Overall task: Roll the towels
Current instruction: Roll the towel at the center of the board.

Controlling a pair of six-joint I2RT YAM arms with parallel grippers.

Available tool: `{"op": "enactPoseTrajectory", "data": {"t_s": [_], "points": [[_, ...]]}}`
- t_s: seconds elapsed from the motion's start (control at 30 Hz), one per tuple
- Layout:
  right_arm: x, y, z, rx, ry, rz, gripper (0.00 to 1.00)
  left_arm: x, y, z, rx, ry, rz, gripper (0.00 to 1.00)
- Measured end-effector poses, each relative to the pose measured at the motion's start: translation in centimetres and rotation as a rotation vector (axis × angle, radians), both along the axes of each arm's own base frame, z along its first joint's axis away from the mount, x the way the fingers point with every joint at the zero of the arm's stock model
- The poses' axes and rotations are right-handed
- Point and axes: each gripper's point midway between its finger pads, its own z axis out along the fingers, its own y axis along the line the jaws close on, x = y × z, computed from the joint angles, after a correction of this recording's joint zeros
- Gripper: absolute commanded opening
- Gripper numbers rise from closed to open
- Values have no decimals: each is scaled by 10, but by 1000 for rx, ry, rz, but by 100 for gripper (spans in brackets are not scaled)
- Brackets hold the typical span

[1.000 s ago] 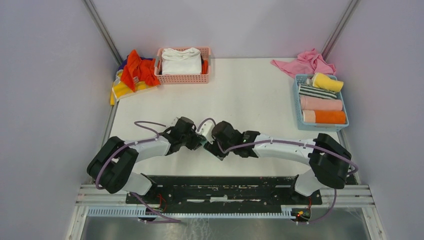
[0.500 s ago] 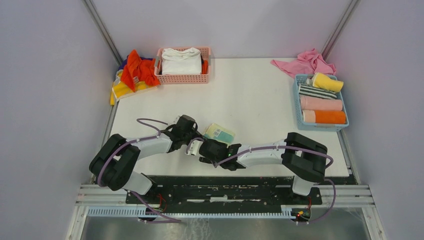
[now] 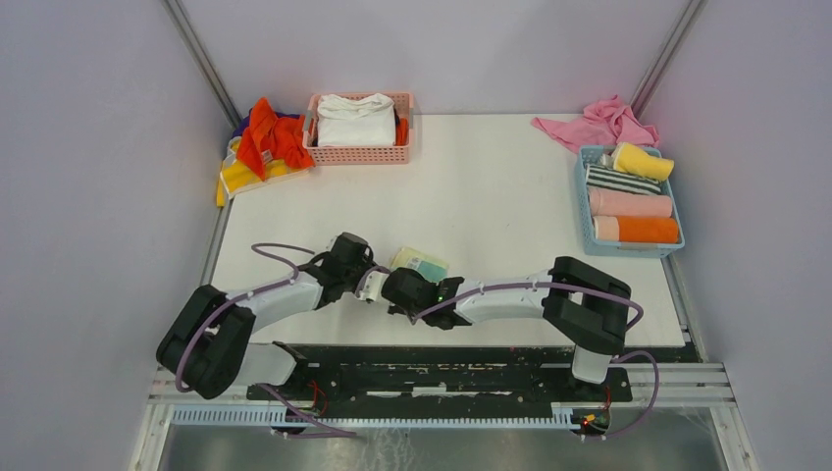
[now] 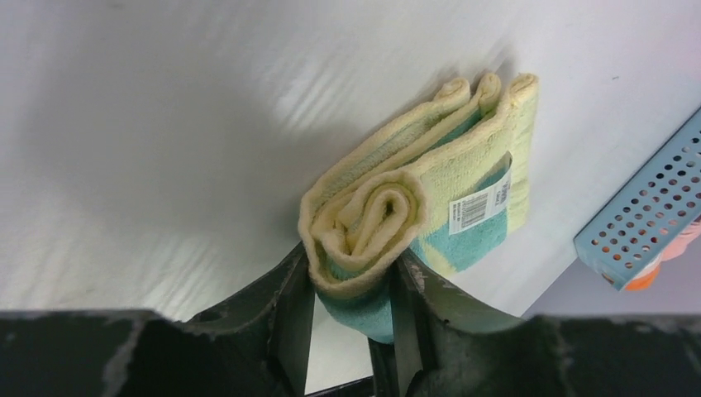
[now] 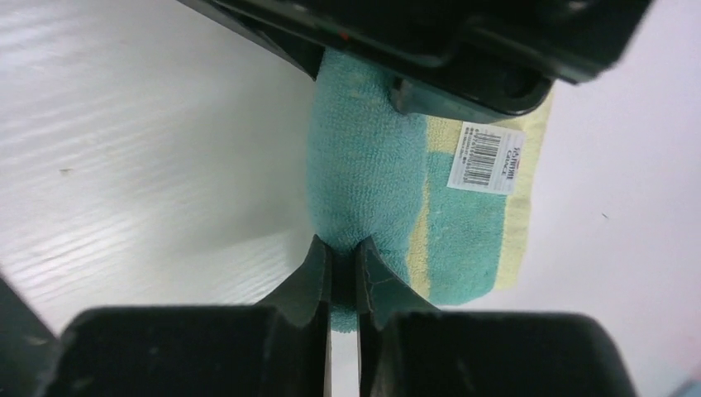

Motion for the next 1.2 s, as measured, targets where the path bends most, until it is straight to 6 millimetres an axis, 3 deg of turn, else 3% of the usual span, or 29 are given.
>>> {"op": "enactPoseTrajectory", "data": {"t_s": [0.27,0.53,0.83,1.2], "points": [[-8,17,2,175,275,9,6,-18,35,15,57,-24,62,68],[-1,18,5,437,648,-76,6,-15,53,55,58,-175,104,71],[9,12,0,728,1063,-216,3,-23,44,33,29,-145,44,75],[14,-8,-8,823,1341,-343,6,-1,13,23,-40,-149,-25,75]]}}
